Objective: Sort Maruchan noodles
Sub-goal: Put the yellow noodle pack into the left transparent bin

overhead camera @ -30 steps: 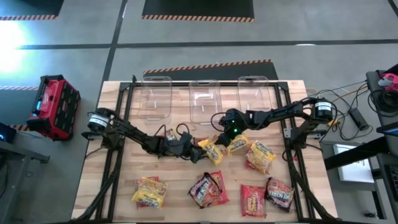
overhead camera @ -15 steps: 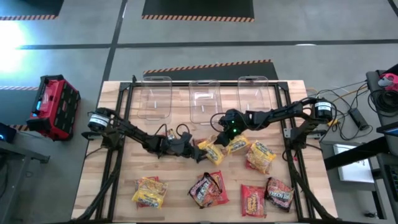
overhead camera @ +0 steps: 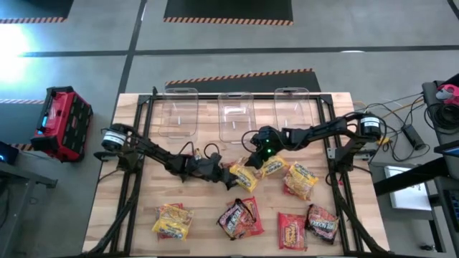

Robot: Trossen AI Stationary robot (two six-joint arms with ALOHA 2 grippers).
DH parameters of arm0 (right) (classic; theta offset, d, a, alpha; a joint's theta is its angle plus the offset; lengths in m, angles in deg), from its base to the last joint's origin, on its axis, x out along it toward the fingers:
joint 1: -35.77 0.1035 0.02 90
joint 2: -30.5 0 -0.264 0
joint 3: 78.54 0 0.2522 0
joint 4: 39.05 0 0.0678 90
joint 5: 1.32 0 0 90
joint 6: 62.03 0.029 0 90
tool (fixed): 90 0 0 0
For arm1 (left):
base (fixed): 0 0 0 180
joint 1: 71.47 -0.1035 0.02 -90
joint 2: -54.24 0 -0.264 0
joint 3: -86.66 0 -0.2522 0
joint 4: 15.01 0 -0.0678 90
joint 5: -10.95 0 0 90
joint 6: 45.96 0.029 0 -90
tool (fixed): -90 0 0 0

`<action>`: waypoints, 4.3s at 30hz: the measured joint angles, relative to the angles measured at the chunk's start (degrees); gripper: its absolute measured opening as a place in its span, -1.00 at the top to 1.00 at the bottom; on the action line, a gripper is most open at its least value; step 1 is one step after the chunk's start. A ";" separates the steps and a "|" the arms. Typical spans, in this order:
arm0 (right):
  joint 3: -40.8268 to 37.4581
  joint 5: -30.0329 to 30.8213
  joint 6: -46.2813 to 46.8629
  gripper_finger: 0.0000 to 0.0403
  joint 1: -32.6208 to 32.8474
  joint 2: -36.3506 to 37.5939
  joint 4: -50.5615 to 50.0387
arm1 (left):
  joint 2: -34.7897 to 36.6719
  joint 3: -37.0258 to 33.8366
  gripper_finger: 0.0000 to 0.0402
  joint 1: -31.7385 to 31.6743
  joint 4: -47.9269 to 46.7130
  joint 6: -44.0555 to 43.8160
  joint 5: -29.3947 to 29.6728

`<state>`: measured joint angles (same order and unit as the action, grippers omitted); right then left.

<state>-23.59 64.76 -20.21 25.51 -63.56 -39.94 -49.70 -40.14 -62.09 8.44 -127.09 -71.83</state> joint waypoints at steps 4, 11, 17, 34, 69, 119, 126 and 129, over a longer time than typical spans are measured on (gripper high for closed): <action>0.95 -0.32 -0.27 -0.06 0.15 -1.34 0.18 | 0.00 -0.02 -0.21 -1.06 0.18 -0.01 0.80; 2.45 -0.46 -1.98 -0.06 1.04 -1.62 -0.29 | 0.00 0.76 -0.21 -1.94 1.31 1.46 0.81; 2.64 -0.70 -2.11 -0.06 1.14 -1.64 -0.38 | -0.04 1.81 -0.21 -2.09 0.76 4.10 0.60; 2.45 -0.66 -2.73 -0.07 1.14 1.06 -0.83 | -0.04 1.77 0.22 -2.87 -1.71 5.65 -0.28; 2.55 19.83 -10.74 -0.07 1.14 22.69 -19.22 | 17.74 1.64 0.44 -8.51 -17.12 22.89 -1.82; 2.55 31.48 -12.33 -0.07 1.12 23.41 -19.90 | 33.90 31.10 0.44 -35.37 -98.88 75.97 26.34; 2.55 31.48 -12.31 -0.07 1.12 23.41 -19.89 | 29.85 30.99 0.44 -38.69 -97.12 86.91 24.72; 2.55 31.48 -12.30 -0.07 1.12 23.41 -19.88 | 27.51 31.02 0.44 -39.61 -95.32 92.02 22.74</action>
<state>-21.03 96.24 -32.51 26.63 -40.15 -59.82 -22.19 -9.12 -101.70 -86.87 -35.07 -49.09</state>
